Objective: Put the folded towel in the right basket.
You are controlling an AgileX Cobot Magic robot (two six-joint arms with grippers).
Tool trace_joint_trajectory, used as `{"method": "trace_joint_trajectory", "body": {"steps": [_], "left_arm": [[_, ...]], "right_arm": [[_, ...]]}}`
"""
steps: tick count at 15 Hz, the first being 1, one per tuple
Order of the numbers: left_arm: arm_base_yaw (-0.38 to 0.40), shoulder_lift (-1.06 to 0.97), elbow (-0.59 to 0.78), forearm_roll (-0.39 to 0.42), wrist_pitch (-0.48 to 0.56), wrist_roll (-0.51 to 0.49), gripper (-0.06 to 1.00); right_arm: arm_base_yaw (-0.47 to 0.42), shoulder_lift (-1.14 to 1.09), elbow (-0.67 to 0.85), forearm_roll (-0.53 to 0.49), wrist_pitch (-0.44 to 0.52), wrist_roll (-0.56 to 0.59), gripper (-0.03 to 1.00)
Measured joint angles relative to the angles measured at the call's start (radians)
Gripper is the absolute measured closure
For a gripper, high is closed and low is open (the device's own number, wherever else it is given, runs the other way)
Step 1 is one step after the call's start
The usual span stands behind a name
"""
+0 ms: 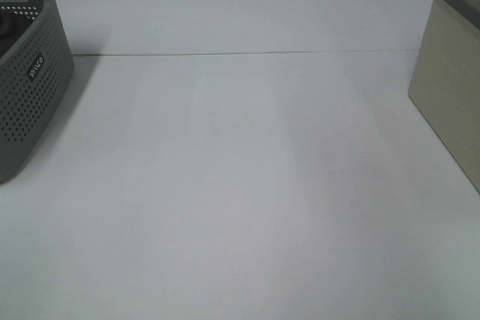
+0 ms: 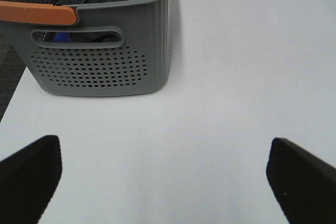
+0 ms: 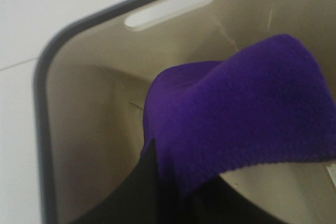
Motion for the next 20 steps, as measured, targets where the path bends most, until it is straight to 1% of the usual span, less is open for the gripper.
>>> {"method": "trace_joint_trajectory", "body": {"steps": [1, 2, 4, 5, 7, 9, 11, 13, 15, 17, 20], "left_arm": [[0.0, 0.0, 0.0, 0.0, 0.0, 0.0, -0.05], [0.0, 0.0, 0.0, 0.0, 0.0, 0.0, -0.05], [0.0, 0.0, 0.0, 0.0, 0.0, 0.0, -0.05], [0.0, 0.0, 0.0, 0.0, 0.0, 0.0, -0.05], [0.0, 0.0, 0.0, 0.0, 0.0, 0.0, -0.05], [0.0, 0.0, 0.0, 0.0, 0.0, 0.0, -0.05], [0.0, 0.0, 0.0, 0.0, 0.0, 0.0, -0.05], [0.0, 0.0, 0.0, 0.002, 0.0, 0.0, -0.05], [0.0, 0.0, 0.0, 0.002, 0.0, 0.0, -0.05], [0.0, 0.0, 0.0, 0.002, 0.0, 0.0, -0.05], [0.0, 0.0, 0.0, 0.002, 0.0, 0.0, -0.05]], "right_arm": [[0.0, 0.031, 0.0, -0.011, 0.0, 0.008, 0.64], [0.0, 0.05, 0.0, -0.019, 0.002, 0.012, 0.39], [0.0, 0.056, 0.0, -0.026, 0.003, -0.001, 0.11], [0.0, 0.056, 0.0, -0.026, 0.003, -0.006, 0.05], [0.0, 0.055, 0.0, -0.023, 0.029, -0.009, 0.01], [0.018, 0.041, -0.043, 0.0, 0.076, -0.015, 0.01], [0.109, 0.019, -0.183, -0.011, 0.12, -0.033, 0.01], [0.243, 0.006, -0.292, -0.054, 0.144, -0.027, 0.01], [0.342, 0.005, -0.349, -0.124, 0.163, 0.048, 0.01], [0.378, -0.001, -0.353, -0.164, 0.202, 0.118, 0.01], [0.393, -0.031, -0.353, -0.141, 0.257, 0.132, 0.01]]}}
